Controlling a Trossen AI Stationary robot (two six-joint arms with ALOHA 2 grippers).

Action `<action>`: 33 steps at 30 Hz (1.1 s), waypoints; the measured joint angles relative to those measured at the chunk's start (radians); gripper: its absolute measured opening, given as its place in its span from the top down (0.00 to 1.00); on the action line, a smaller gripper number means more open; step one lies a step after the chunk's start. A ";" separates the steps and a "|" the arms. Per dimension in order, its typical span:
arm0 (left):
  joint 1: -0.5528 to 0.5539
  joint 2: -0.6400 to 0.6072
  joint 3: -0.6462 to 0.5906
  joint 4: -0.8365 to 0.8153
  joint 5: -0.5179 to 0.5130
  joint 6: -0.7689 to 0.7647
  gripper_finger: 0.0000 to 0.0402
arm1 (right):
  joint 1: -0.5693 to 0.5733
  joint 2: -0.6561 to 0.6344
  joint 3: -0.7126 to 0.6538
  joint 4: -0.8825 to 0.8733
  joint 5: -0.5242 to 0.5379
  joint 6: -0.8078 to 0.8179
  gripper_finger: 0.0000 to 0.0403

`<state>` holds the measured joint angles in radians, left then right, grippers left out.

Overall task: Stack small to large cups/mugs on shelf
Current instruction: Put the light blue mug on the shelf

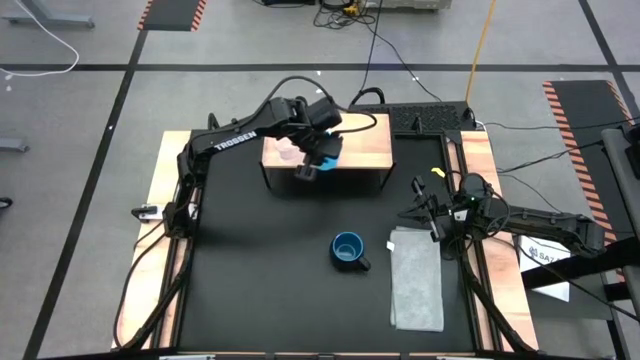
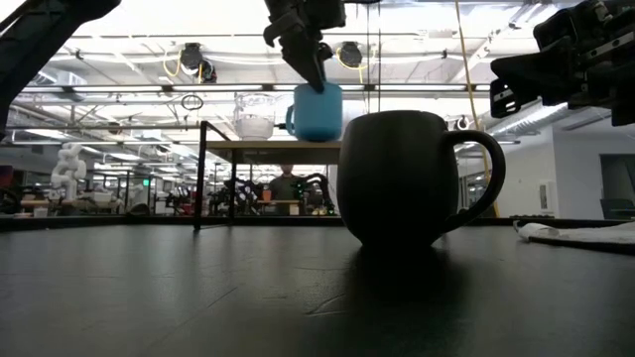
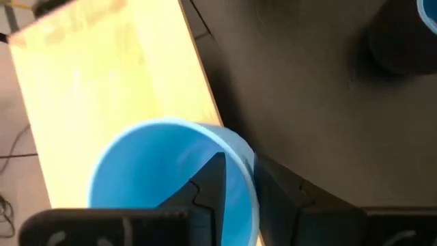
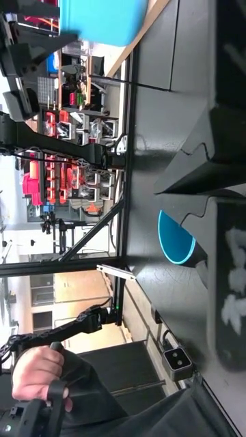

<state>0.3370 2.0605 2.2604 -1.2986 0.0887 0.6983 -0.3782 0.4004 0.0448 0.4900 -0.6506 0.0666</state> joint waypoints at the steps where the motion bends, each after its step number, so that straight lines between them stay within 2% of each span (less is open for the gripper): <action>1: 0.000 0.000 0.000 0.010 -0.001 0.000 0.80 | 0.000 0.000 0.000 0.000 0.000 0.000 1.00; 13: 0.000 0.000 0.002 0.035 -0.012 -0.030 0.80 | 0.000 0.000 0.000 0.000 0.000 0.000 1.00; 18: 0.000 0.001 0.042 0.034 -0.018 -0.031 0.80 | 0.000 0.000 0.000 0.000 0.000 0.000 1.00; 26: 0.013 0.000 0.075 -0.048 -0.021 -0.072 0.80 | 0.000 0.000 0.000 0.000 0.000 0.000 1.00; 33: 0.019 0.000 0.075 -0.058 -0.014 -0.078 0.80 | 0.000 0.000 0.000 -0.001 0.000 0.000 1.00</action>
<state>0.3557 2.0605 2.3356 -1.3567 0.0749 0.6201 -0.3780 0.4007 0.0450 0.4892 -0.6509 0.0666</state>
